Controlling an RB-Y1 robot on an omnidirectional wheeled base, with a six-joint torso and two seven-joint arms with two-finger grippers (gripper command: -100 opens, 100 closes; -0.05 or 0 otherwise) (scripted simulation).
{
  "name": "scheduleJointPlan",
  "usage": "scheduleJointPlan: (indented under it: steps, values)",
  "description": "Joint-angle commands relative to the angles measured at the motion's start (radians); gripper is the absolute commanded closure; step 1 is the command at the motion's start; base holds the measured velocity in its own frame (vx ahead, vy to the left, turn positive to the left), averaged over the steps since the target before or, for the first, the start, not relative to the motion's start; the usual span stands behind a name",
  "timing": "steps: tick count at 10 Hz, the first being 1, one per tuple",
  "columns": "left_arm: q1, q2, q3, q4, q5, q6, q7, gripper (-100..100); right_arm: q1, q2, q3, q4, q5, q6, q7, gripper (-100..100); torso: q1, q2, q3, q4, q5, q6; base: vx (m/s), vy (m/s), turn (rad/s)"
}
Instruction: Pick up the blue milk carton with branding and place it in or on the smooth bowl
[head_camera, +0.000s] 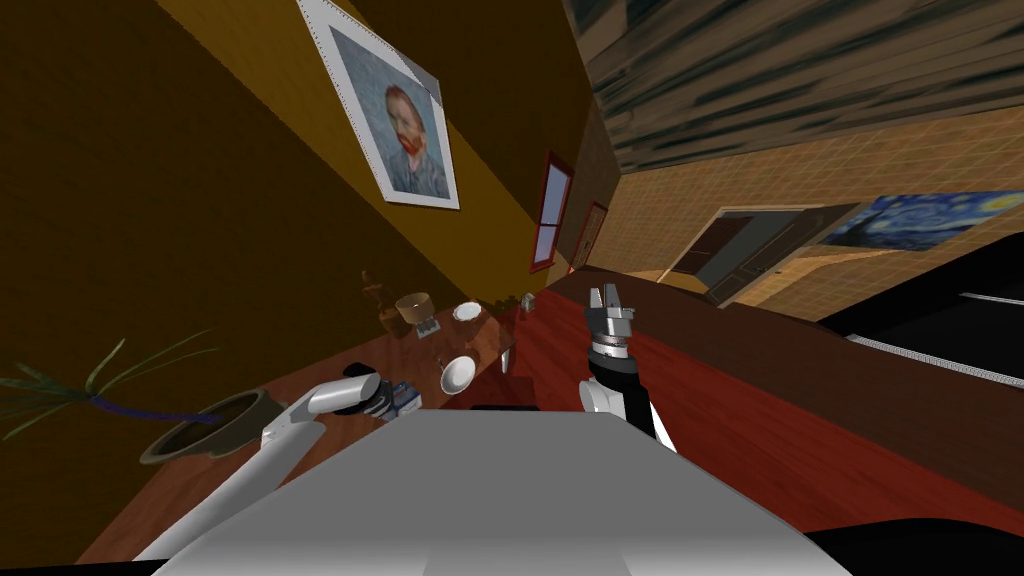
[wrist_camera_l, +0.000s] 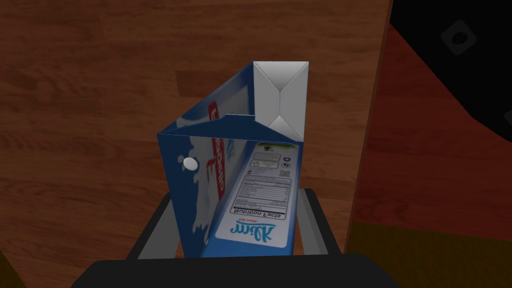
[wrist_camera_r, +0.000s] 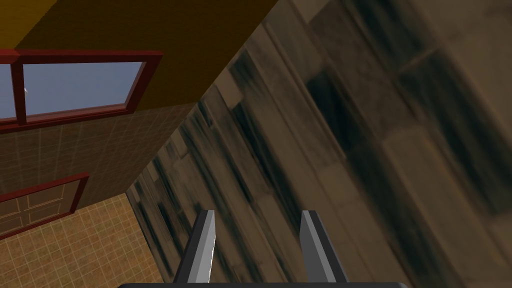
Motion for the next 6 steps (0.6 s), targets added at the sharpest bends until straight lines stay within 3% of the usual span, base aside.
scheduleJointPlan:
  steps: [1, 2, 3, 4, 6]
  values:
    - [0.004, 0.023, 0.006, -0.033, 0.016, 0.032, 0.011, 100, 0.0, 0.0, 0.0, 0.0, 0.0, 0.0, 0.0, 0, 0.0, 0.0, 0.0, 0.0, 0.0, 0.0, -0.02, -0.033, 0.012]
    - [0.003, 0.015, 0.004, -0.02, 0.01, 0.018, 0.006, 100, 0.0, 0.0, 0.0, 0.0, 0.0, 0.0, 0.0, 0, -0.002, 0.001, 0.001, 0.0, -0.001, 0.0, -0.009, -0.014, 0.003]
    - [0.003, 0.016, 0.005, -0.023, 0.011, 0.023, 0.007, 0, 0.0, 0.0, 0.0, 0.0, 0.0, 0.0, 0.0, 0, -0.001, 0.001, 0.0, 0.0, 0.0, 0.0, 0.0, 0.0, 0.0]
    - [-0.015, 0.053, 0.032, -0.059, 0.019, 0.024, 0.011, 100, 0.0, 0.0, 0.0, 0.0, 0.0, 0.0, 0.0, 0, 0.0, 0.0, 0.0, 0.0, 0.0, 0.0, -0.12, -0.042, 0.087]
    - [-0.021, 0.068, 0.043, -0.074, 0.025, 0.026, 0.014, 100, 0.0, 0.0, 0.0, 0.0, 0.0, 0.0, 0.0, 0, -0.005, 0.01, 0.006, 0.003, -0.003, -0.001, -0.14, -0.051, 0.039]
